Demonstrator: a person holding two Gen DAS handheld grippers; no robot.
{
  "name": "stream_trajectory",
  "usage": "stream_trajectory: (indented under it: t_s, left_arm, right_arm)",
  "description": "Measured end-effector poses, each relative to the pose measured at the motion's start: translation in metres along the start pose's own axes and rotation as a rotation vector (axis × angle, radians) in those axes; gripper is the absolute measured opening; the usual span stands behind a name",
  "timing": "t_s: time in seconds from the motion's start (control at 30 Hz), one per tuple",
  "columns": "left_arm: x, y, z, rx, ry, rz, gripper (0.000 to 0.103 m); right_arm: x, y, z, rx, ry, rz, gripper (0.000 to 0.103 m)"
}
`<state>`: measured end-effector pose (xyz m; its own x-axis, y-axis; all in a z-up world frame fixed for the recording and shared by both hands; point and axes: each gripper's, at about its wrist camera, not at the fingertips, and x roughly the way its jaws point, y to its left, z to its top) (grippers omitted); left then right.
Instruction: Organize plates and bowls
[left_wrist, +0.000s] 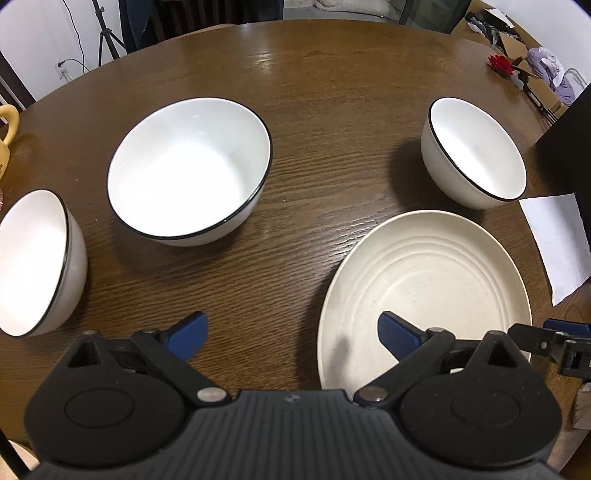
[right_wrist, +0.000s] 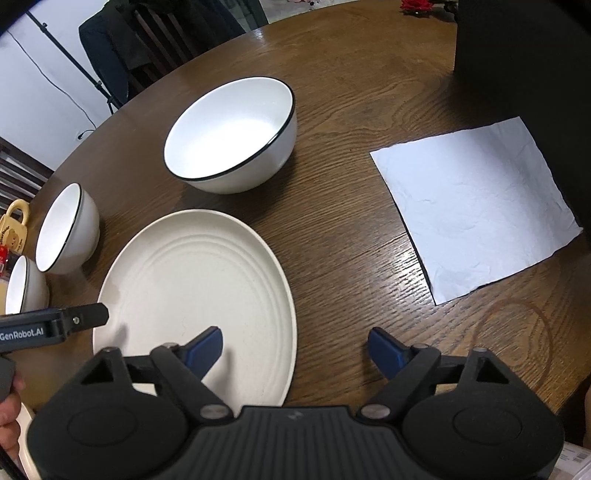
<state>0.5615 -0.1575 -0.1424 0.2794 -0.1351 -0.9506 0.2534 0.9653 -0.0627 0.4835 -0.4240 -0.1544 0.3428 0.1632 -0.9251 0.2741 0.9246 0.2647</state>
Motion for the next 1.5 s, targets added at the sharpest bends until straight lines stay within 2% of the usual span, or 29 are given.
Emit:
stream_trajectory:
  t_s: [0.07,0.13,0.23,0.4,0.47,0.53,0.73,0.77,0.83,1.1,1.23,1.5]
  left_arm:
    - [0.003,0.0,0.0,0.001,0.004,-0.005,0.097]
    - [0.005,-0.001,0.001,0.002,0.006,-0.009,0.097]
    - [0.006,-0.002,0.001,0.004,0.006,-0.016,0.096]
    - [0.009,-0.003,0.001,0.009,0.019,-0.029,0.079]
    - [0.01,-0.003,0.0,0.008,0.022,-0.034,0.077]
    - [0.011,-0.003,0.0,0.007,0.024,-0.035,0.076]
    - [0.012,-0.002,0.0,0.005,0.03,-0.052,0.06]
    - [0.013,-0.001,0.0,0.005,0.032,-0.054,0.055]
    - [0.014,-0.001,0.0,0.004,0.036,-0.058,0.049]
    - [0.02,0.002,-0.001,-0.005,0.048,-0.074,0.037]
    - [0.022,0.002,-0.001,-0.011,0.047,-0.082,0.036]
    - [0.021,-0.001,-0.001,-0.005,0.045,-0.108,0.024]
  right_arm:
    - [0.002,0.0,0.0,0.002,0.0,0.003,0.084]
    - [0.004,-0.001,0.0,0.005,0.004,0.01,0.076]
    - [0.007,-0.002,0.0,0.009,0.008,0.011,0.07]
    - [0.008,-0.005,-0.002,0.024,0.011,0.024,0.059]
    - [0.008,-0.007,-0.002,0.029,0.005,0.031,0.059]
    - [0.007,-0.008,-0.002,0.035,0.001,0.034,0.051]
    - [0.008,-0.01,-0.002,0.046,-0.002,0.042,0.043]
    - [0.008,-0.011,-0.002,0.048,-0.002,0.042,0.04]
    - [0.008,-0.012,-0.002,0.057,0.002,0.054,0.029]
    - [0.009,-0.014,-0.004,0.071,0.003,0.06,0.021]
    - [0.009,-0.015,-0.006,0.081,0.002,0.067,0.013]
    - [0.009,-0.017,-0.007,0.088,-0.002,0.085,0.01]
